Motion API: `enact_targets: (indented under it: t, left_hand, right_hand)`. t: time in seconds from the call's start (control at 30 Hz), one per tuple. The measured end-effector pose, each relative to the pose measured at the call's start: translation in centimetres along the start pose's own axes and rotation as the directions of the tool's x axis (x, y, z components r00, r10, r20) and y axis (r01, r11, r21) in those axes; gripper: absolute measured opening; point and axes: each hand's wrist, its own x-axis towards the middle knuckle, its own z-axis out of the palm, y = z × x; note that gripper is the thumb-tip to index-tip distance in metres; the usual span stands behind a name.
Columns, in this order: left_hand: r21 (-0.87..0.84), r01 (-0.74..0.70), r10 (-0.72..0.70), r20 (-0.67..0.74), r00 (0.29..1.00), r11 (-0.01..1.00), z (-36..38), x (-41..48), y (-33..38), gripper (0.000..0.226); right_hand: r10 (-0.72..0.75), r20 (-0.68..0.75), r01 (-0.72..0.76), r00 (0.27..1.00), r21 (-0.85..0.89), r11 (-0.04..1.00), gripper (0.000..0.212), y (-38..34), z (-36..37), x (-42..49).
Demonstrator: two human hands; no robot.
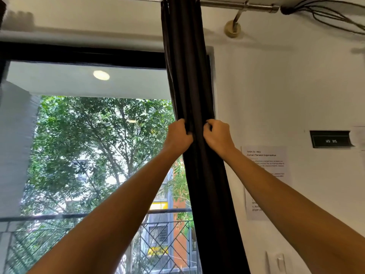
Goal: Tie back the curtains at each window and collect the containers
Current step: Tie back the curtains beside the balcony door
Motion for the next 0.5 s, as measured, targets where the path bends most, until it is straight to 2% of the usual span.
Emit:
enact_targets:
  t: [0.07, 0.17, 0.3, 0.37, 0.5]
  left_hand:
    - [-0.002, -0.008, 0.008, 0.008, 1.000, 1.000, -0.4, -0.4, -0.1, 0.012]
    - [-0.022, -0.017, 0.017, 0.027, 0.999, 1.000, -0.8, -0.9, -0.1, 0.009]
    - [-0.007, -0.001, 0.001, 0.024, 1.000, 1.000, -0.9, -1.0, -0.6, 0.021]
    - [0.002, -0.014, 0.014, 0.025, 1.000, 1.000, -1.0, -0.8, -0.6, 0.024]
    - [0.015, -0.066, 0.065, 0.015, 0.998, 0.998, -1.2, -0.2, -0.1, 0.027]
  right_hand:
    - [0.034, 0.001, -0.034, 0.999, 0.085, 0.996, 0.044, -0.3, 0.0, -0.4]
    - [0.035, 0.008, -0.036, 0.999, 0.098, 0.995, 0.052, -0.5, 0.1, -0.8]
    - [-0.045, 0.076, 0.048, 0.996, -0.044, 0.998, 0.023, -0.3, 0.3, -0.9]
    - [-0.052, 0.057, 0.055, 0.997, -0.057, 0.997, 0.011, -0.3, 0.0, -0.8]
    - [-0.078, 0.049, 0.080, 0.996, -0.040, 0.996, 0.016, 0.0, -0.4, 0.2]
